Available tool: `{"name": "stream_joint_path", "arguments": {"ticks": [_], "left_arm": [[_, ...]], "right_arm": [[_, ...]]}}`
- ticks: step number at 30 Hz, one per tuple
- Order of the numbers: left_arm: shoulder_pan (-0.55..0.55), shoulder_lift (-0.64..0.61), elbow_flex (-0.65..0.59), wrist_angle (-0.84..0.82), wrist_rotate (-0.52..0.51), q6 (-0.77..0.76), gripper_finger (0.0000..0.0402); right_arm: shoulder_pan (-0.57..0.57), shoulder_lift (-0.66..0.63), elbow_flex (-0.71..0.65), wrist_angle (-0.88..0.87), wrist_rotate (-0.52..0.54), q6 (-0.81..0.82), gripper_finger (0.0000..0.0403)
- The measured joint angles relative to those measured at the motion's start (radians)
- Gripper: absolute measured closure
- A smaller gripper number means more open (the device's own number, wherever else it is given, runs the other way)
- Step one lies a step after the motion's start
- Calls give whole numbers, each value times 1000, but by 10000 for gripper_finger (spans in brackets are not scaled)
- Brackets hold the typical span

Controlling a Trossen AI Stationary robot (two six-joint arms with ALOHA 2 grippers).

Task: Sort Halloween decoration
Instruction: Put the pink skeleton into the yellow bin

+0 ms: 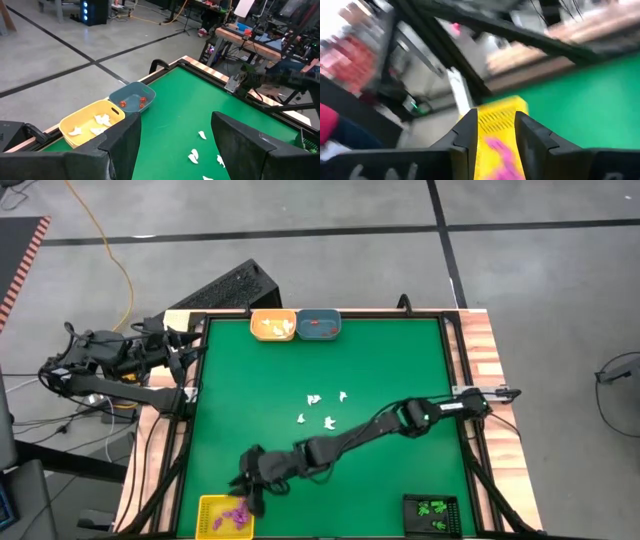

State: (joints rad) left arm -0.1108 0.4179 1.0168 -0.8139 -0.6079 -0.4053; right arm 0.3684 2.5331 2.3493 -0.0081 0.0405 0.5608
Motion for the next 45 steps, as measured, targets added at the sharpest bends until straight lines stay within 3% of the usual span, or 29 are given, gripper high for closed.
{"name": "stream_joint_path", "arguments": {"ticks": [4,12,18,28,37,42,45], "left_arm": [[0,0,0,0,0,0,170],[0,0,0,0,-1,-1,170],[0,0,0,0,0,-3,170],[0,0,0,0,82,14,170],[0,0,0,2,-3,42,170],[0,0,0,3,-15,41,170],[0,0,0,3,-59,24,170]], "right_arm": [[-37,-114,0,-341,-19,-4,289],[-66,-311,1,-1062,89,-27,296],[-36,-376,1,-1383,168,11,296],[23,-455,-1,-1536,209,-69,296],[-6,-798,-11,-1560,352,-126,296],[-27,-988,-186,-1554,504,-126,296],[-64,-1089,-407,-1475,495,-128,296]]}}
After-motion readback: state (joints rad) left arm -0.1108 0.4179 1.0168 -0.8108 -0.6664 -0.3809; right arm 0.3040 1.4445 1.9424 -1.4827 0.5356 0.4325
